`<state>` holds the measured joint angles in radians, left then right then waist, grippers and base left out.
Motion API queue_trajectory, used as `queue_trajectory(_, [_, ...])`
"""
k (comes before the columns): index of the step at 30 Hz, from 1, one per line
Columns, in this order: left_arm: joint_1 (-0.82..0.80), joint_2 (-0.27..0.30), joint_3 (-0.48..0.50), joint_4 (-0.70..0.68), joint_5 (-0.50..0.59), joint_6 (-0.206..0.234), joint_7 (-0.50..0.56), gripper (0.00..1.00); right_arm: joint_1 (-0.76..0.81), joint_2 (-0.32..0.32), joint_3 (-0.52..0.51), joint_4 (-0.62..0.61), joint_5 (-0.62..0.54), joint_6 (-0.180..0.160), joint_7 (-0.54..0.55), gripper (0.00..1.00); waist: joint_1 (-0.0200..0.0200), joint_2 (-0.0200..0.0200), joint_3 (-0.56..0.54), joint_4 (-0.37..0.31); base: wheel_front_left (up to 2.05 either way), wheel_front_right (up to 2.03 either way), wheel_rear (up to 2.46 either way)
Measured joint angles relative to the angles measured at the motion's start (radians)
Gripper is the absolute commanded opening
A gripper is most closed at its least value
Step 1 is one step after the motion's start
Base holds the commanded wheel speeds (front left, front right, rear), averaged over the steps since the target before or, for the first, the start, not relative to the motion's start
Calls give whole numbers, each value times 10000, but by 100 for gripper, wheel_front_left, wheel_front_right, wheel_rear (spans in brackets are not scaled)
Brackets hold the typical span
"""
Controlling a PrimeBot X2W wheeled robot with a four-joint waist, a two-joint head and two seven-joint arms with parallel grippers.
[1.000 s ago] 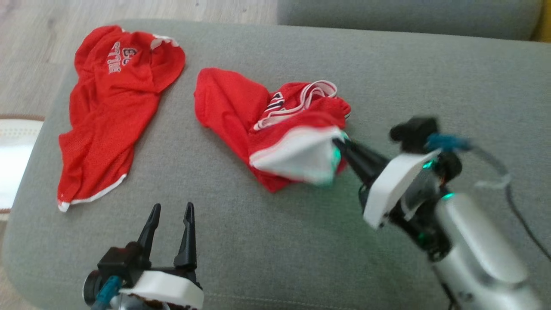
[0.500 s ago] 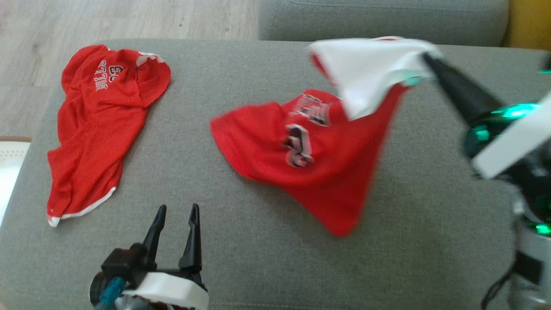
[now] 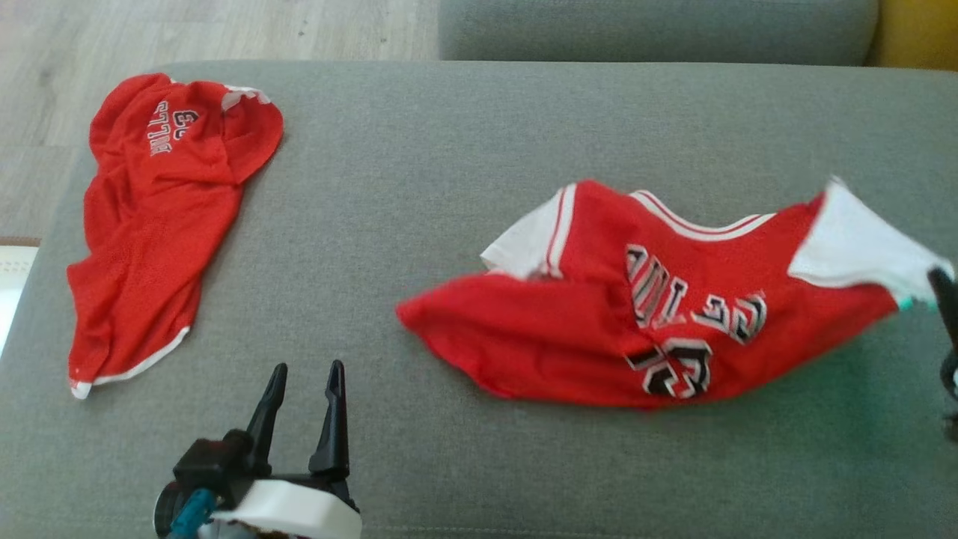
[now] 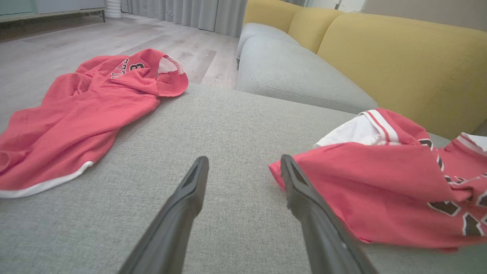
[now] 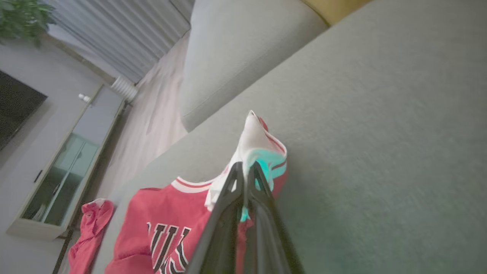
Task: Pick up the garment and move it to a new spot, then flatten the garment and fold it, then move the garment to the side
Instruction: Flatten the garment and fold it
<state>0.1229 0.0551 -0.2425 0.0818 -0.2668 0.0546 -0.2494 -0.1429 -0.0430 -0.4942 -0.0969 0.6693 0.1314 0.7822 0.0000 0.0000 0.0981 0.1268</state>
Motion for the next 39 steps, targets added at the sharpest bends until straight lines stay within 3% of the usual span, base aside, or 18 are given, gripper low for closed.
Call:
queue_trajectory(13, [-17, 0, 23, -6, 17, -8, 0, 100, 732, 50, -629, 2667, -35, 0, -2364, 0, 0, 0, 147, -282, 0, 0, 0])
queue_trajectory(14, [-17, 0, 25, -6, 17, -8, 0, 100, 749, 52, -594, 2690, -355, 0, -2604, 15, 0, 0, 137, -297, 0, 0, 0])
queue_trajectory(15, [-17, 0, 25, -6, 17, -8, 0, 100, 773, 52, -500, 2646, -748, 0, -2815, 36, 0, 0, 131, -311, 0, 0, 0])
queue_trajectory(16, [-16, 0, 25, -6, 33, -8, 0, 100, 821, 50, -313, 2543, -1099, 0, -2974, 72, 0, 0, 128, -321, 0, 0, 0])
queue_trajectory(17, [-16, 0, 23, -6, 81, -8, 0, 100, 969, 48, -40, 2282, -1569, 0, -3152, 100, 0, 0, 134, -330, 0, 0, 0])
queue_trajectory(21, [-18, 0, 29, -6, 119, -19, 0, 100, 1743, 56, 955, 1244, -3657, 0, -3824, 100, 0, 0, 110, -364, 0, 0, 0])
queue_trajectory(25, [-15, 0, 63, -2, 194, -33, 0, 100, 2281, 38, 1699, 293, -4803, 0, -4466, 100, 0, 0, 19, -342, 0, 0, 0])
queue_trajectory(32, [-10, 0, 163, -4, 194, -105, 0, 100, 2578, -543, 4054, -497, -5515, 0, -5158, 100, 0, 0, -17, -300, 0, 0, 0])
queue_trajectory(39, [-70, -4, -75, 2, 192, -119, 0, 100, 1139, -1745, 7072, 27, -4901, 0, -3407, 100, 0, 0, 215, -28, 0, 0, 0])
